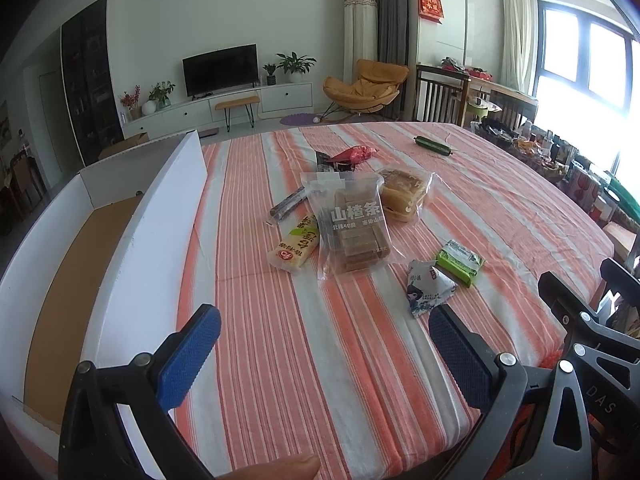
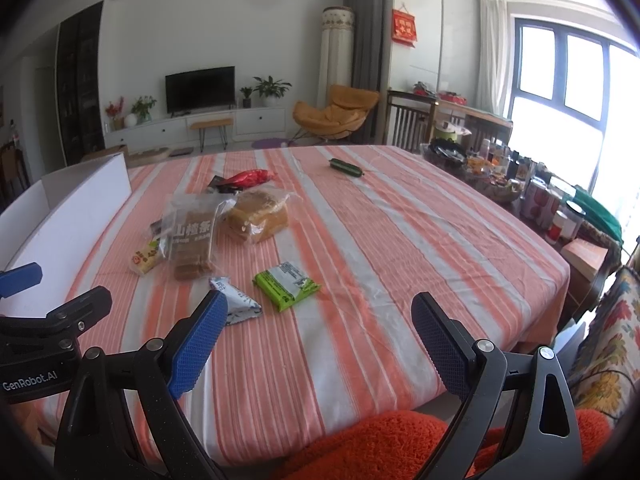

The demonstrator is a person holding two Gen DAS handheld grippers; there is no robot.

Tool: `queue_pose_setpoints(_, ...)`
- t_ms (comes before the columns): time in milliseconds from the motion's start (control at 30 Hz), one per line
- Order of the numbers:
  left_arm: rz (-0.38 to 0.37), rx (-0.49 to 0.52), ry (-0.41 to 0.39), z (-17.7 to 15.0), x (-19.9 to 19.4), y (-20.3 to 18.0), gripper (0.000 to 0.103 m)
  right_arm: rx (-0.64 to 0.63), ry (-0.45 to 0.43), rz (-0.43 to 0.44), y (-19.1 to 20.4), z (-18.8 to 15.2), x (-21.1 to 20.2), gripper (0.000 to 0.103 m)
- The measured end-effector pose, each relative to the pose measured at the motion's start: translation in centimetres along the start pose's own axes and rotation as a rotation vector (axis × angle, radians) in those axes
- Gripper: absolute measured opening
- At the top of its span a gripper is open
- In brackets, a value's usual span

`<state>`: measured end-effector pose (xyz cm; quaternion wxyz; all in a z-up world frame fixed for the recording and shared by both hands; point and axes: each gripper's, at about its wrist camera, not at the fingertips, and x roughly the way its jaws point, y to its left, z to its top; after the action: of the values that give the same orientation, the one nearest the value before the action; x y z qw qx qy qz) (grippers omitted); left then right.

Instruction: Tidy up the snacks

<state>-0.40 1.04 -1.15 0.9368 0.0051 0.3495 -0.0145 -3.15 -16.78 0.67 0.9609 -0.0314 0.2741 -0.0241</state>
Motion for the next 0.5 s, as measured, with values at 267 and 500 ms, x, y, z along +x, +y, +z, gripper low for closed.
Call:
queue_pose_setpoints(267,-0.001,-0.007,-0.001,-0.08,-0.07,0.14,0.103,0.0,0.0,0.0,0.02,0.02,-0.03,0.095)
queue_pose_setpoints(500,-0.001,-0.009,0.0,-0.09,-0.08,0.22,0.103,0.001,0.0,-0.001,0.06,0.0,-0.04,0.095)
